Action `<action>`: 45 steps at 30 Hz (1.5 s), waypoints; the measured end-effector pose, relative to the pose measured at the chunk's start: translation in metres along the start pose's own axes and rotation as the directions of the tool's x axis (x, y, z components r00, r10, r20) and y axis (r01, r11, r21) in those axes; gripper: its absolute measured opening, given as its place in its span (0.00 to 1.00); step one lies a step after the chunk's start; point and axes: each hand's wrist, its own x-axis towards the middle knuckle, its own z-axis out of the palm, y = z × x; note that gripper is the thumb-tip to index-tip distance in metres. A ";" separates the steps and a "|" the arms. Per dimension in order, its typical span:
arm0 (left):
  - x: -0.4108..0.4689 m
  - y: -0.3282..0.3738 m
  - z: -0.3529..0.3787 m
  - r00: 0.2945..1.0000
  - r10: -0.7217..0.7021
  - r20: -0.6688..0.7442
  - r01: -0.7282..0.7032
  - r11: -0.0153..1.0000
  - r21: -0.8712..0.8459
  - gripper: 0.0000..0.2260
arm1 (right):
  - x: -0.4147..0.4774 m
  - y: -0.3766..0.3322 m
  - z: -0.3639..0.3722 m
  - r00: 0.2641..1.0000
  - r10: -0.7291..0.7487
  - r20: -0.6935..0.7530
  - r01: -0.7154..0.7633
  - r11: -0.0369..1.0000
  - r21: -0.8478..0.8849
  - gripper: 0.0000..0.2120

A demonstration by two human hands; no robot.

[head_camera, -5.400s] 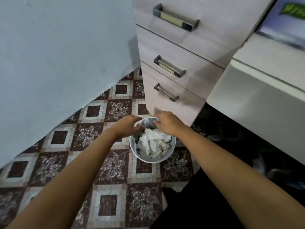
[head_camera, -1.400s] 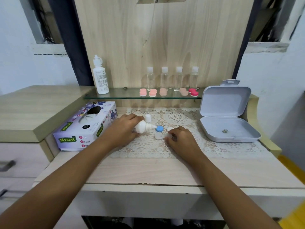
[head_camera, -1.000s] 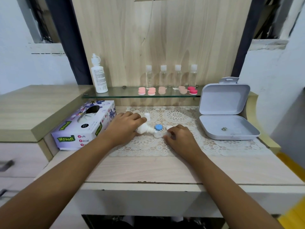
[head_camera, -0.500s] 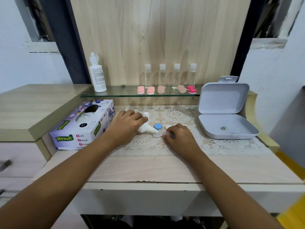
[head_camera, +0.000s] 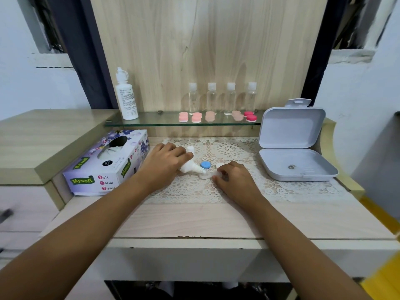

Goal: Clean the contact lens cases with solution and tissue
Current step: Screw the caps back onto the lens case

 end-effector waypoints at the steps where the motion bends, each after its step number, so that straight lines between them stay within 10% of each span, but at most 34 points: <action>1: 0.000 0.000 0.000 1.000 0.002 -0.005 -0.002 1.000 0.001 0.24 | 0.000 0.000 0.000 1.000 -0.001 0.000 0.001 1.000 -0.003 0.10; 45: 0.024 0.014 0.006 0.995 0.052 -0.081 -0.056 0.998 -0.040 0.23 | 0.007 0.002 -0.005 0.997 0.064 0.052 -0.069 0.992 0.107 0.10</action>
